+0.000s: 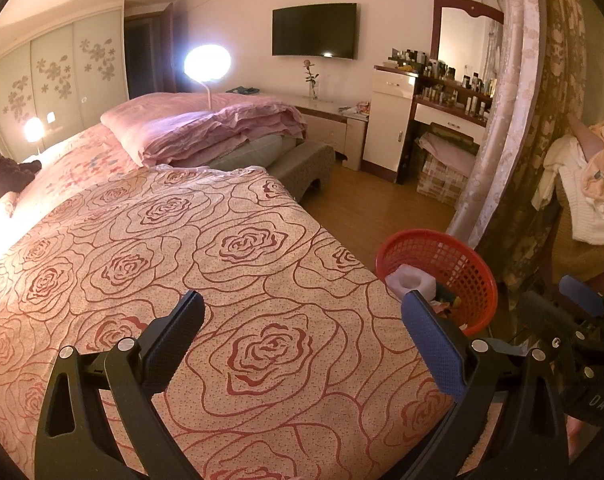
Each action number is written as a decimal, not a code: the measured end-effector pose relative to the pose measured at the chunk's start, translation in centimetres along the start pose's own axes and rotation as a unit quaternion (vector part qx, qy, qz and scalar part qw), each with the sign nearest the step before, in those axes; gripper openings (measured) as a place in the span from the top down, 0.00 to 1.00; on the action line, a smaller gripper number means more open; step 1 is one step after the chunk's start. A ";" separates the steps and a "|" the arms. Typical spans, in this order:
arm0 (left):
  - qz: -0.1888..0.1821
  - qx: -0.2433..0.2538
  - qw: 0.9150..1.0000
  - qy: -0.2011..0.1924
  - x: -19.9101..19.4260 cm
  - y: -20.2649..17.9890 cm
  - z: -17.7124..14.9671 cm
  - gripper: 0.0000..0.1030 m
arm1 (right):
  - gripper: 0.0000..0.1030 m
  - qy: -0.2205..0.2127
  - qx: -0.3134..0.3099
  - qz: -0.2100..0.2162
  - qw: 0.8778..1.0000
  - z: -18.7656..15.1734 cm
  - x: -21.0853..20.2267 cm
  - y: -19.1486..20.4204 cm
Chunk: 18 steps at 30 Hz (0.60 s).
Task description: Collect trash
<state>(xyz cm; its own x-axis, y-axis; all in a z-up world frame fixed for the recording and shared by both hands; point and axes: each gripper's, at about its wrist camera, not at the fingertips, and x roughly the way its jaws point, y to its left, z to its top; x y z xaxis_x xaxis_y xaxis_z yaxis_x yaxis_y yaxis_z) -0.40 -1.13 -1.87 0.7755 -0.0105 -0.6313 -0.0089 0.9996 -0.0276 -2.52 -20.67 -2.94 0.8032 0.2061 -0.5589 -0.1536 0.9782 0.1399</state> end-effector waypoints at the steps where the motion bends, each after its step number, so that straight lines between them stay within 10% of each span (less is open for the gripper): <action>1: 0.000 0.000 1.000 0.000 0.0 0.0 -0.1 0.08 | 0.07 0.000 0.000 0.000 1.000 0.1 0.0 -0.1; 18: 0.001 -0.001 1.000 0.002 0.1 0.0 -0.1 0.08 | 0.07 0.001 0.001 0.000 1.000 0.3 0.1 -0.1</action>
<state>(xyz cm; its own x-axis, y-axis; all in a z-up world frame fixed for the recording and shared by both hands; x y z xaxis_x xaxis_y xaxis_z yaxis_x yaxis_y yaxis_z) -0.43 -1.11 -2.00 0.7723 -0.0094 -0.6351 -0.0111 0.9995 -0.0282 -2.27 -20.81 -2.74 0.8021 0.2060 -0.5606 -0.1526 0.9782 0.1411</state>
